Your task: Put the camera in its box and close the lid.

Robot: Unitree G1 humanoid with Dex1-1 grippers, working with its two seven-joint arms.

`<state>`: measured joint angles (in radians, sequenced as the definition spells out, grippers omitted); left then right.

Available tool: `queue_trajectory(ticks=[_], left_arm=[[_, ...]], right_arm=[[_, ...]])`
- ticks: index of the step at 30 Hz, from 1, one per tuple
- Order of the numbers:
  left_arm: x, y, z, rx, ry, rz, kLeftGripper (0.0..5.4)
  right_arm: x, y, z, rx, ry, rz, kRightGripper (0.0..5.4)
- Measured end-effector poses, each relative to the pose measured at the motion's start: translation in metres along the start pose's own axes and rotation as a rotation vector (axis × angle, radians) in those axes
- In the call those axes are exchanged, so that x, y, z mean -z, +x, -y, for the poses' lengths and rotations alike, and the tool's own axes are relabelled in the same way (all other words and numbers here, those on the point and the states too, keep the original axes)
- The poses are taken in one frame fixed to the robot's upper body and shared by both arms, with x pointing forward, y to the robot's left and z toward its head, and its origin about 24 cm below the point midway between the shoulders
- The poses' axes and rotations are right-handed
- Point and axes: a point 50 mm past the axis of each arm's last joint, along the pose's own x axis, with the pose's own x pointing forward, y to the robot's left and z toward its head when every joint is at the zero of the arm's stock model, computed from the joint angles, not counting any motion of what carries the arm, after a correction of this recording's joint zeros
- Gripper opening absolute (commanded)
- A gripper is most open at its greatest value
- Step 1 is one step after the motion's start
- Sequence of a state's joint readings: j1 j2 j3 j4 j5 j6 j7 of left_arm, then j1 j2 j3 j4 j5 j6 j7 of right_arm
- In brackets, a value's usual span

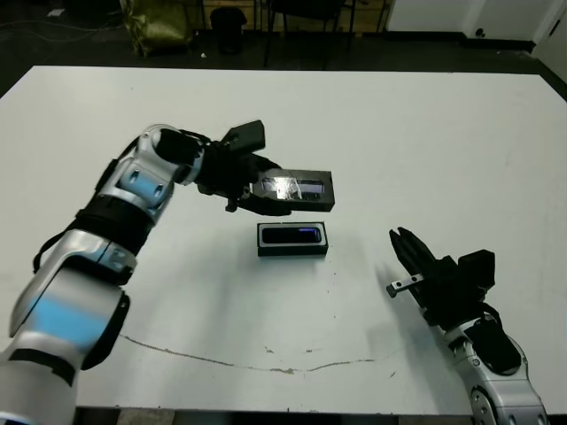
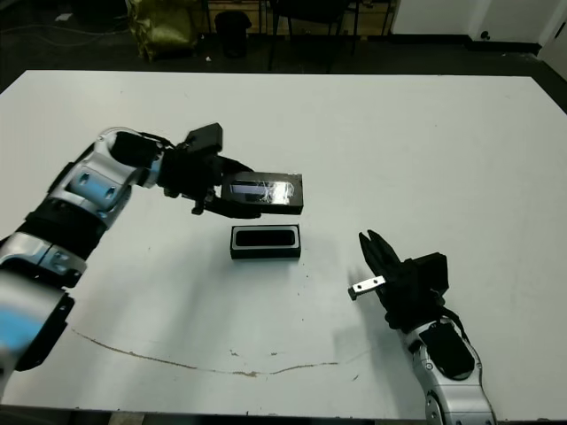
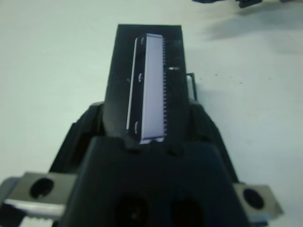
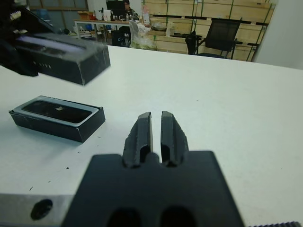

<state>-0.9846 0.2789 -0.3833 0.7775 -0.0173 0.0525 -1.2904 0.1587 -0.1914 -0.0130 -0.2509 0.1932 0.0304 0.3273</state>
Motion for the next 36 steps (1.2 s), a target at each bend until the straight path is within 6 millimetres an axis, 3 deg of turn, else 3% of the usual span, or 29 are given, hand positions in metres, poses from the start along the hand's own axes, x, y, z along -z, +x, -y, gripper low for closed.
queue_trajectory(ticks=[7,18,36], left_arm=[[0.008,0.007,0.002,0.038,-0.094,-0.014,2.55],[-0.01,0.004,0.006,0.031,-0.102,-0.078,2.55],[-0.012,0.01,0.012,0.074,-0.141,-0.151,2.55]], right_arm=[[0.003,0.0,0.0,0.002,0.007,-0.003,0.0],[0.005,0.001,0.001,0.001,0.008,0.002,0.0],[0.003,0.002,0.0,0.001,0.007,0.017,0.0]])
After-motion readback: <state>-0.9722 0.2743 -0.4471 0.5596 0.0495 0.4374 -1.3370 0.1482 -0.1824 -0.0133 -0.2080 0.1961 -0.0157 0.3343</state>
